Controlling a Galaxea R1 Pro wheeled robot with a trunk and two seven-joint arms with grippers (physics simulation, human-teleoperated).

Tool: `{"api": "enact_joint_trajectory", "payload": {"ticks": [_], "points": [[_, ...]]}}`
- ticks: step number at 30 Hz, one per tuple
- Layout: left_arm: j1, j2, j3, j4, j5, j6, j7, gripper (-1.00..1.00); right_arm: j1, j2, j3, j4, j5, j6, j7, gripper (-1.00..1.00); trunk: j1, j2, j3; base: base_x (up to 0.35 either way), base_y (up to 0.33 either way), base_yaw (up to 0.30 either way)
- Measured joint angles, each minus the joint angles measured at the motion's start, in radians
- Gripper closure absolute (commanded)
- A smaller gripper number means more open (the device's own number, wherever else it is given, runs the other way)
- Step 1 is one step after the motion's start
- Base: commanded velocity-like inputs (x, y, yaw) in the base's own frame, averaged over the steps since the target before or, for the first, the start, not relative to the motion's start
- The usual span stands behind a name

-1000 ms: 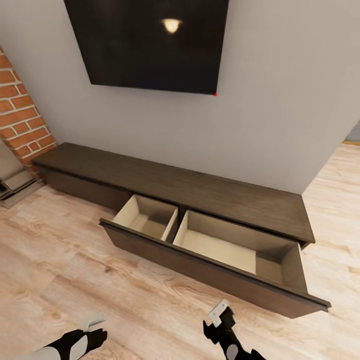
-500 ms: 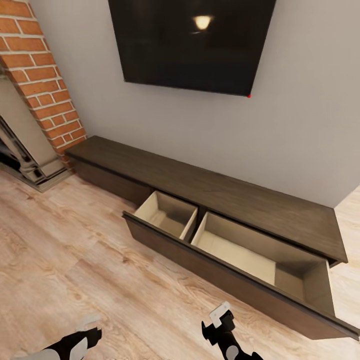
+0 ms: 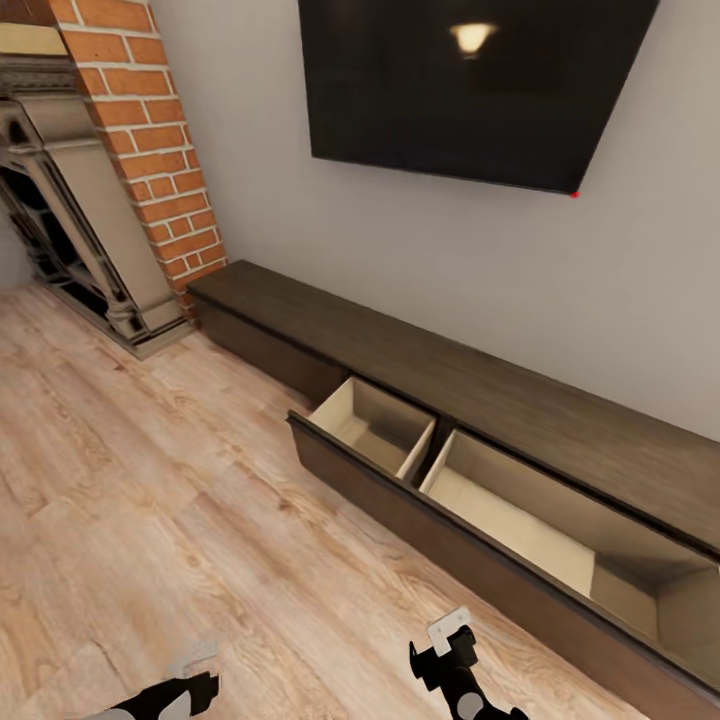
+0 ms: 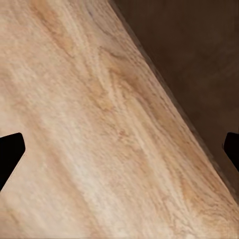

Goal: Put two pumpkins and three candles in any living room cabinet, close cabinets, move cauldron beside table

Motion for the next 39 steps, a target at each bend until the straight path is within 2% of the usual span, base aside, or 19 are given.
{"api": "enact_joint_trajectory", "payload": {"ticks": [3,6,7,11,15,21,30,39], "points": [[0.028,0.008,0.002,0.008,0.007,0.000,0.001,-1.00,0.000,0.001,0.000,0.000,0.000,0.000,0.000,-1.00,0.000,0.000,-0.002,0.000,0.000,0.287],[0.052,0.008,0.003,0.009,0.065,-0.002,0.001,-1.00,0.000,0.002,0.000,0.000,0.000,-0.001,0.000,-1.00,0.000,0.000,-0.004,0.000,0.000,0.287],[0.059,0.008,0.003,0.009,0.095,-0.003,0.002,-1.00,0.000,0.003,0.000,0.000,0.000,0.000,0.000,-1.00,0.000,0.000,-0.004,0.000,0.000,0.287],[0.068,0.012,0.003,0.011,0.127,-0.019,0.003,-1.00,0.009,0.004,0.000,0.000,0.001,0.000,0.001,-1.00,0.000,0.000,-0.007,0.000,0.000,0.281],[0.069,0.023,0.002,0.011,0.131,-0.025,0.004,-1.00,0.015,0.005,0.000,0.000,0.001,0.000,0.001,-1.00,0.000,0.000,-0.010,0.000,0.000,0.138],[0.069,0.025,0.002,0.010,0.132,-0.026,0.002,-1.00,0.019,0.002,0.001,0.003,0.000,0.000,0.001,-1.00,0.000,0.000,-0.011,0.000,0.000,0.010],[0.069,0.018,0.001,0.009,0.130,-0.026,-0.005,-1.00,0.083,0.001,0.002,0.006,0.004,-0.001,0.000,-1.00,0.000,0.000,0.001,0.000,0.000,0.000],[0.069,0.017,0.001,0.009,0.130,-0.024,-0.006,-1.00,0.118,0.002,0.002,0.013,0.006,0.000,-0.001,-1.00,0.000,0.000,0.015,0.000,0.000,0.036]]}}
